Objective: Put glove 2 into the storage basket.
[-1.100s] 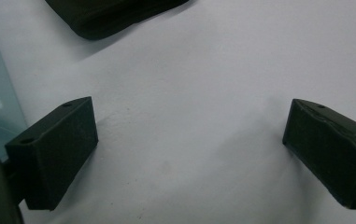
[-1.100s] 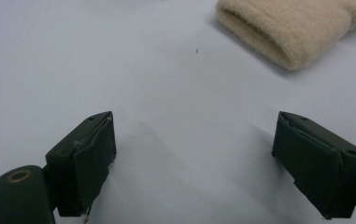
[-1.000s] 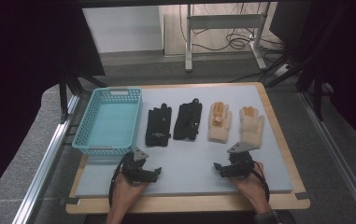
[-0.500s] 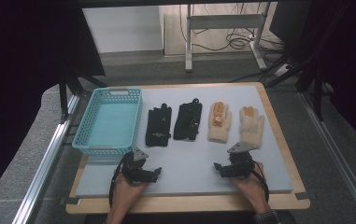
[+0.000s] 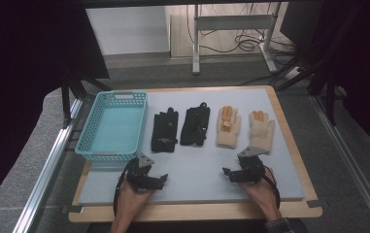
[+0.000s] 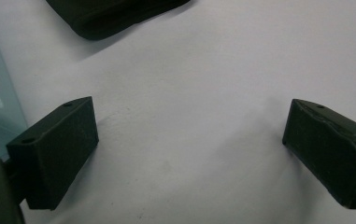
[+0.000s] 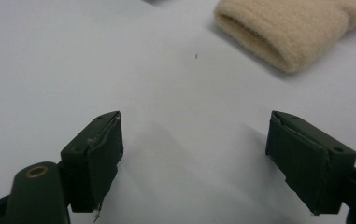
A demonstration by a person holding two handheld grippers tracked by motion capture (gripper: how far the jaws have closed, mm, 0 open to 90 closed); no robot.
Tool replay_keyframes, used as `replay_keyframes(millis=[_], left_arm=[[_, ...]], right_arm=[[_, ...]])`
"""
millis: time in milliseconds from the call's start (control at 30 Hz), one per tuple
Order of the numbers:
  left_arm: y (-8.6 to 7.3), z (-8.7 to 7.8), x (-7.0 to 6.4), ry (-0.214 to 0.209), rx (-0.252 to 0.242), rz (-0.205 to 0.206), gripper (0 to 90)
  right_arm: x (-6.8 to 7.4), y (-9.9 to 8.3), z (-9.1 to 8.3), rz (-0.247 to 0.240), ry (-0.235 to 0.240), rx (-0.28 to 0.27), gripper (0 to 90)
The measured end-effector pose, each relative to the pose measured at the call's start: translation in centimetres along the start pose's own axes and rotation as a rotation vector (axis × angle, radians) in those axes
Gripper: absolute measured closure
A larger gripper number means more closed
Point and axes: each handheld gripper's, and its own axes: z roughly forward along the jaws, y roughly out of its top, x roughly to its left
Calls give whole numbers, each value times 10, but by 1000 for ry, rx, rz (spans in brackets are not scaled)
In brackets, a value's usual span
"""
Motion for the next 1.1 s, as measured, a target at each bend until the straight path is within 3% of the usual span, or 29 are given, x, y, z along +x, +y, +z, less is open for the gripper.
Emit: replay_keyframes(millis=[233, 533, 933, 1100], left_arm=[[0, 0, 0, 0, 0, 0, 36], [0, 0, 0, 0, 0, 0, 37], [0, 0, 0, -2, 0, -2, 38], [0, 0, 0, -2, 0, -2, 39]], right_arm=[[-2, 11, 0, -1, 15, -9, 206], [0, 37, 3, -29, 42, -21, 251], [-6, 74, 25, -33, 77, -31, 337], [-5, 90, 36, -58, 83, -20, 359]])
